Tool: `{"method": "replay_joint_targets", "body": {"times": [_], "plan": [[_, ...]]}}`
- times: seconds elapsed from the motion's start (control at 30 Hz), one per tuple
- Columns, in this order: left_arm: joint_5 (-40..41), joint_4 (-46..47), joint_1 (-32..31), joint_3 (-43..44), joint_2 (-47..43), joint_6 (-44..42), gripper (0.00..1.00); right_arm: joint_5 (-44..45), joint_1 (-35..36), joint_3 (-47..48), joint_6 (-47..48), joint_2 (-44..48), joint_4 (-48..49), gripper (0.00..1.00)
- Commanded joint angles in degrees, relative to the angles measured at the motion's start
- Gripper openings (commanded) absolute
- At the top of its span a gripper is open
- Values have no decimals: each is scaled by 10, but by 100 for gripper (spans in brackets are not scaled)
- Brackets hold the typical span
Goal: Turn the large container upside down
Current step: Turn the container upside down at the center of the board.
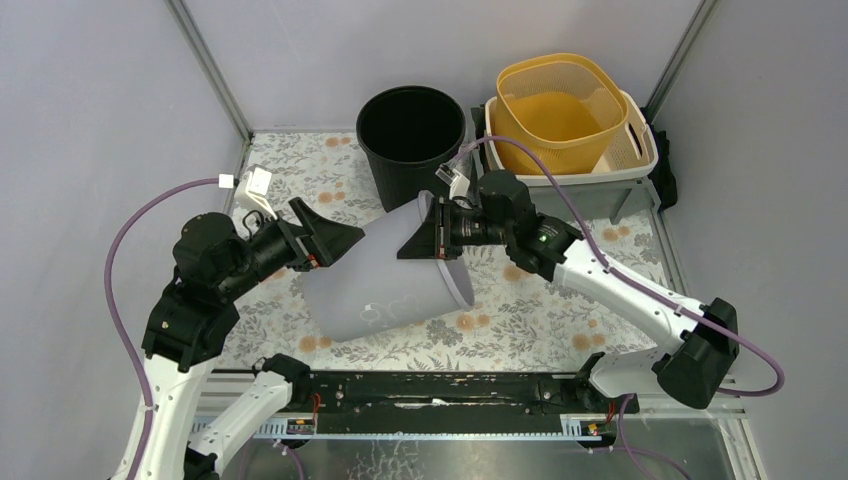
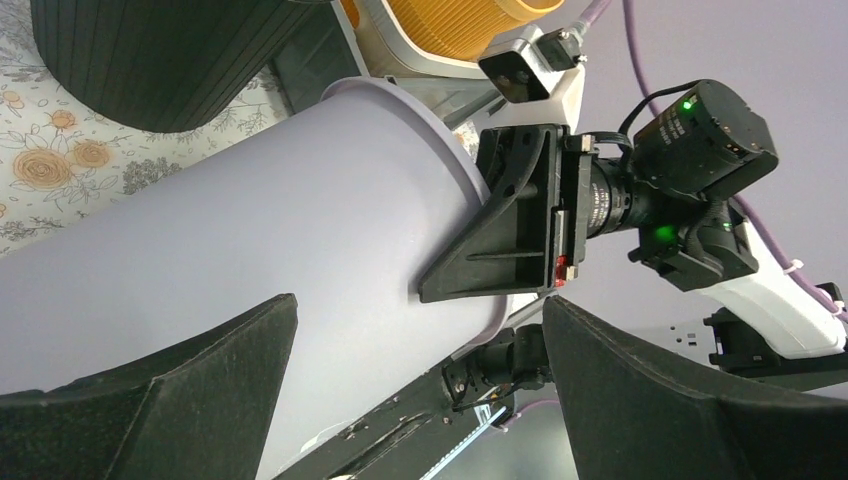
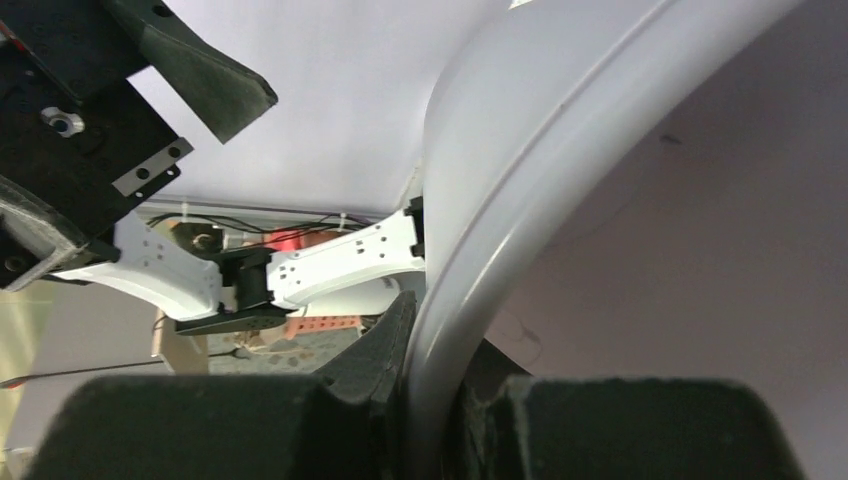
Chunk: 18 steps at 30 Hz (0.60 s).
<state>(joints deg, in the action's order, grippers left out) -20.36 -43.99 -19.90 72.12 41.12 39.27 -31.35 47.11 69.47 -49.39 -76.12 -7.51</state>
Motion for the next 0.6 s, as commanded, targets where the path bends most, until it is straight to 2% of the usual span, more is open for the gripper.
{"method": "replay_joint_targets", "body": {"times": [0.0, 0.2, 0.57], "plan": [[-15, 21, -1, 4, -3, 11, 100, -72, -11, -15, -76, -5, 193, 0], [-18, 22, -1, 27, 5, 10, 100, -111, -19, -44, -163, -48, 344, 0], [-13, 10, -1, 43, 3, 9, 100, -152, -19, -54, -402, -201, 746, 0]]}}
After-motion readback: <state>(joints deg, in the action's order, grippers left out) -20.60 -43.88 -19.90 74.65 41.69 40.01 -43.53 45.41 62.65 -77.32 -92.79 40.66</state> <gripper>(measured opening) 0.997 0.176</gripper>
